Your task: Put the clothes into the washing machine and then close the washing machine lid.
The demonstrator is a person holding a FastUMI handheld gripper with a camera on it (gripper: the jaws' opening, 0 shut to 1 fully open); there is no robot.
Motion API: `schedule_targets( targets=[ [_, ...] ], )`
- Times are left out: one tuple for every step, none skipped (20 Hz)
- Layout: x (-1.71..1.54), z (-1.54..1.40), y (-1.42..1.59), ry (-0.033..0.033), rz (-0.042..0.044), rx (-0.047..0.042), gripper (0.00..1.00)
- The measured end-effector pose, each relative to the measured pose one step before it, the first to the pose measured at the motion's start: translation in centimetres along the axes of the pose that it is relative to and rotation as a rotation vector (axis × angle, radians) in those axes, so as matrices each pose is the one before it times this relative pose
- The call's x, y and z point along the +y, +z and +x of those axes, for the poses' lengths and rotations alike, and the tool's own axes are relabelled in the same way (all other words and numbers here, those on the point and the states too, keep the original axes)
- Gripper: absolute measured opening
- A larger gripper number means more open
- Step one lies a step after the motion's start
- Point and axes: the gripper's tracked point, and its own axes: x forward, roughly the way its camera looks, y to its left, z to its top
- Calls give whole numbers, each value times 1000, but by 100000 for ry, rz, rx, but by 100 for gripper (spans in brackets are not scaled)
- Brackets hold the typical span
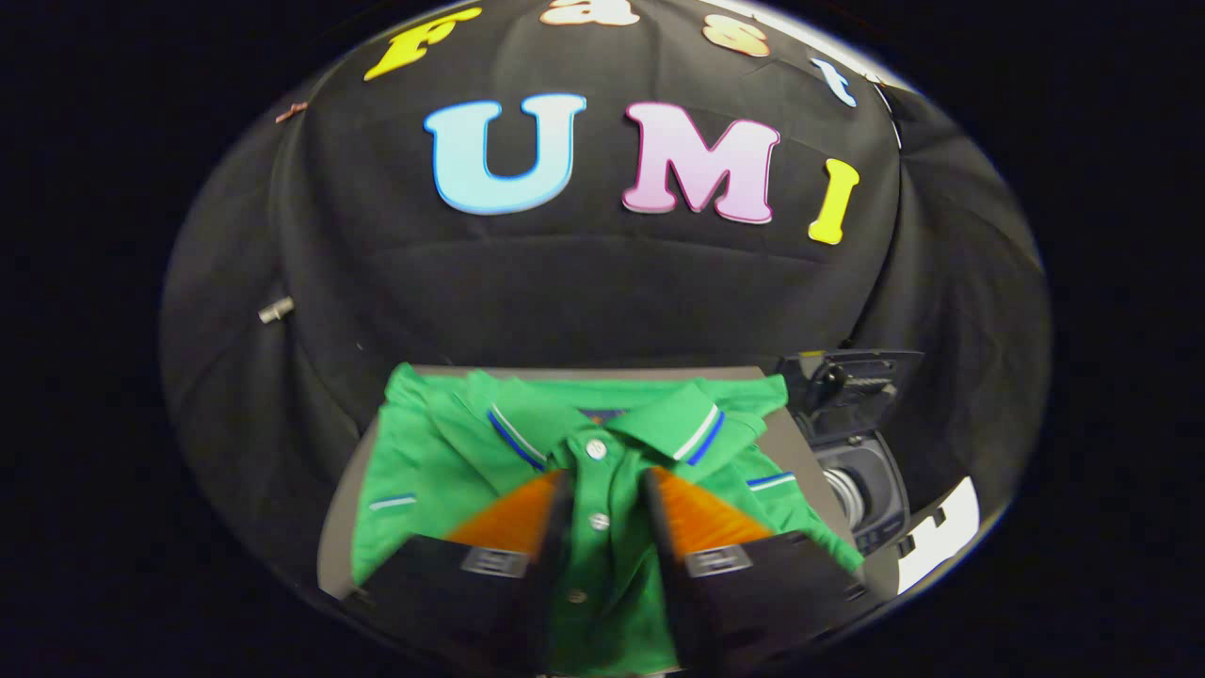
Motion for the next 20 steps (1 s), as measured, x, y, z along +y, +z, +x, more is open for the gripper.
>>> schedule_targets(
  targets=[
    [562,693,-1397,1993,-2895,2198,78],
    [152,304,520,262,-1132,381,100],
    [-16,-2,395,367,477,-889,99],
    [-247,172,-70,102,2014,1218,98],
    [436,56,316,2788,2523,-1257,98],
    [526,460,-800,2251,2684,3148,82],
    [253,75,-661,274,539,1838,67],
    [-522,292,353,-1409,-543,65,52],
    [-243,11,89,-950,-2539,-7,36],
    [-173,-11,-138,-1196,-890,591,21],
    [115,-58,-66,-84,-433,-73,21],
    [11,-68,303,178,-93,-1402,21],
    [475,-190,420,3071,-361,-1968,21],
    [-250,-316,535,-218,259,-2140,6],
    [-209,-228,290,684,1428,-2120,6],
    [-204,-123,585,-148,1705,-2523,6],
    [133,-582,239,688,1936,-1031,6],
    [34,-425,626,190,769,-1535,6],
    [-88,-515,706,683,39,-1953,6],
    [120,-290,764,394,177,-1796,6]
  ],
)
